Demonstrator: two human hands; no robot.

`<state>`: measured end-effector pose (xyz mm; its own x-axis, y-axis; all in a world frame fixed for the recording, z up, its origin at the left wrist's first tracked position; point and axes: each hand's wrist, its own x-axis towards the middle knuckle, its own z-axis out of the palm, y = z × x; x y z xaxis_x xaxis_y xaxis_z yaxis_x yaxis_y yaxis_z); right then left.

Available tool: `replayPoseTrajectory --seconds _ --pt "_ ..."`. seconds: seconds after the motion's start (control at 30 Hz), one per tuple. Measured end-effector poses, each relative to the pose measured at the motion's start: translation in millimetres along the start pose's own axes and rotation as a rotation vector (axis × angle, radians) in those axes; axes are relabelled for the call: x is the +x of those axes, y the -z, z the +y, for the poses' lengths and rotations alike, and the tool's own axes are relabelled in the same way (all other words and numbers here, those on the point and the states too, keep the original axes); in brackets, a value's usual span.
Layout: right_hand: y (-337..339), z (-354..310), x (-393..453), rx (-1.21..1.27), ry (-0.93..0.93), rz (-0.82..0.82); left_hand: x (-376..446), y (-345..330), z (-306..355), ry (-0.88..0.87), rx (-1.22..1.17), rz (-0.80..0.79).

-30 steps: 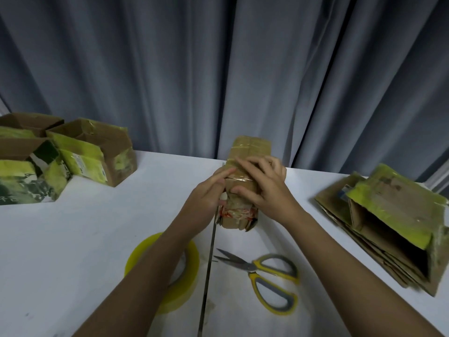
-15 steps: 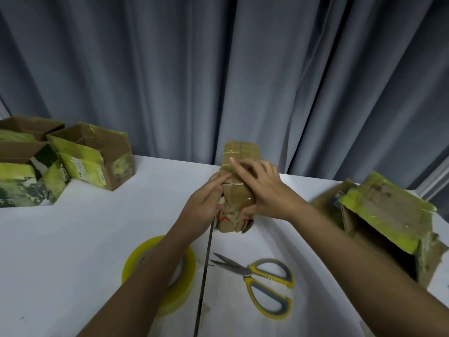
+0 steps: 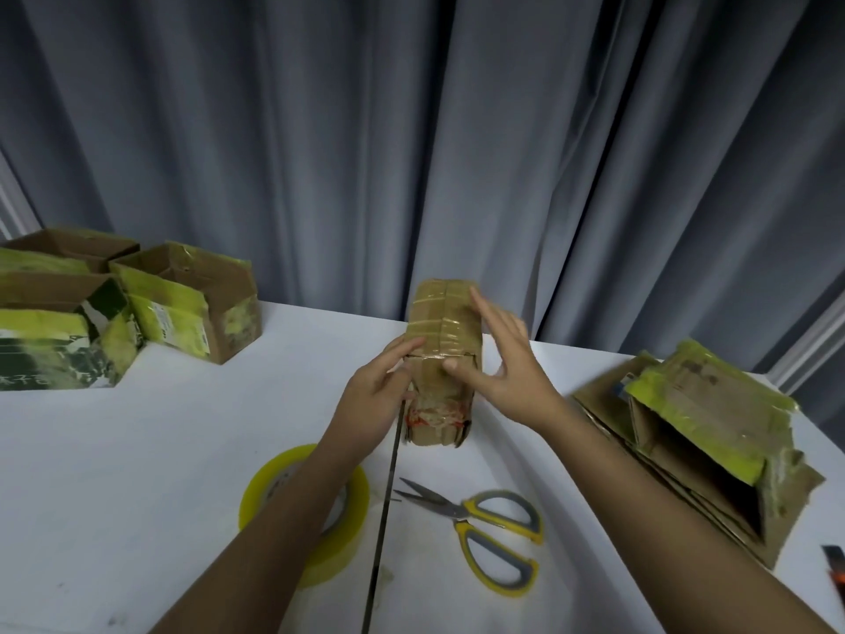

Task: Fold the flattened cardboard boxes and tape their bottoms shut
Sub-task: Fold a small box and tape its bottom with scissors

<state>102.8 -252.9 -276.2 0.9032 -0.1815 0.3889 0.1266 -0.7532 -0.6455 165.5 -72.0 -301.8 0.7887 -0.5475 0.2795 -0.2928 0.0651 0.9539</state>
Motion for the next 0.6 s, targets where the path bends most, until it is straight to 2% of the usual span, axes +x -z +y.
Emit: replayPoseTrajectory --seconds 0.07,0.17,0.33,0.4,0.43,0.53,0.6 --pt "-1 -9 -2 0.190 -0.197 0.122 -7 -3 6 -0.019 0.003 0.040" --pt "-7 -17 -7 0.484 -0.352 0.114 -17 -8 10 -0.033 -0.062 0.048" --pt "-13 -35 -32 0.607 -0.247 0.363 -25 -3 18 -0.114 -0.127 0.079" --pt "-16 -45 -37 0.598 -0.205 0.455 -29 -9 24 -0.056 -0.139 0.044" --pt "-18 -51 -40 0.578 -0.190 0.476 -31 -14 28 0.015 -0.218 0.028" --pt "-28 -63 -49 0.514 -0.173 0.445 -34 -19 31 0.199 -0.472 0.111" --pt "-28 -71 -57 0.478 -0.166 0.387 -33 -14 31 0.194 -0.437 0.262"
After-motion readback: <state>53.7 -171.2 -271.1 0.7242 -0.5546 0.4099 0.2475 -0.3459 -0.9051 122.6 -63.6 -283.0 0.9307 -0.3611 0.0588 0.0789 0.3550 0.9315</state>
